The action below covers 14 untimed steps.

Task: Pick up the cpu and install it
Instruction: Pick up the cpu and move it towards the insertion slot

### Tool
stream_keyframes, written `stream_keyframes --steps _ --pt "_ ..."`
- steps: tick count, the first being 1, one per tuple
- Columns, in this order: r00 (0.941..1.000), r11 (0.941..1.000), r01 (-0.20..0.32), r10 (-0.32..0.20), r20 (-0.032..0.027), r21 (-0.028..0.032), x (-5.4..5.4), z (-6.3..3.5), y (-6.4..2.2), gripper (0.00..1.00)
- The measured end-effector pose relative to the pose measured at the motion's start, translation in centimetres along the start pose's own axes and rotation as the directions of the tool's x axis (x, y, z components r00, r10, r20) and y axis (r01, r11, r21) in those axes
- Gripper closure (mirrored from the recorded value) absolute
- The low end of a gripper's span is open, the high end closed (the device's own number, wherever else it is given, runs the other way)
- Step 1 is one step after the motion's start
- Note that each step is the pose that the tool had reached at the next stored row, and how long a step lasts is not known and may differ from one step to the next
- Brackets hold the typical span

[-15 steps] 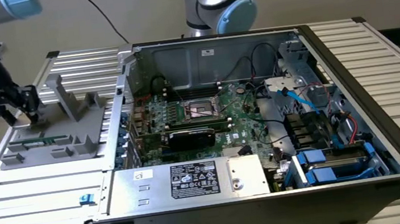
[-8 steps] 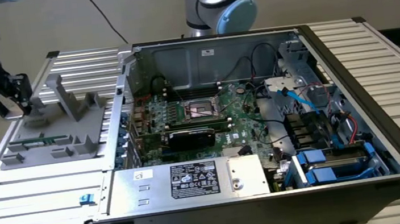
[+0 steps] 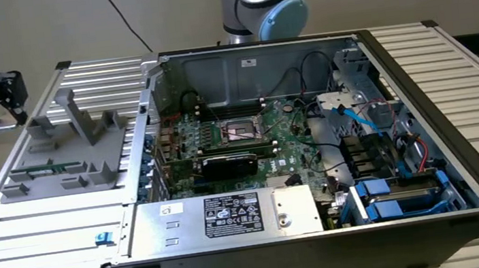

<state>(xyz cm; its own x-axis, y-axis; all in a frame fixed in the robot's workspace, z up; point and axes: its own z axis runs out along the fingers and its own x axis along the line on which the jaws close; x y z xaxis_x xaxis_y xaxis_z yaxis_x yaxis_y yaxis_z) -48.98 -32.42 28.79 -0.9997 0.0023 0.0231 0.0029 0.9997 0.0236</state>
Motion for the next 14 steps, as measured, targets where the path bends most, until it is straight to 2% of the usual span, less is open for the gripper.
stream_keyframes --steps 9,14 --pt "1.0 1.0 -0.001 0.001 0.0 0.0044 -0.8 -4.13 0.1 0.44" --pt "1.0 1.0 -0.001 0.001 0.0 0.0054 -1.7 -5.55 0.13 0.44"
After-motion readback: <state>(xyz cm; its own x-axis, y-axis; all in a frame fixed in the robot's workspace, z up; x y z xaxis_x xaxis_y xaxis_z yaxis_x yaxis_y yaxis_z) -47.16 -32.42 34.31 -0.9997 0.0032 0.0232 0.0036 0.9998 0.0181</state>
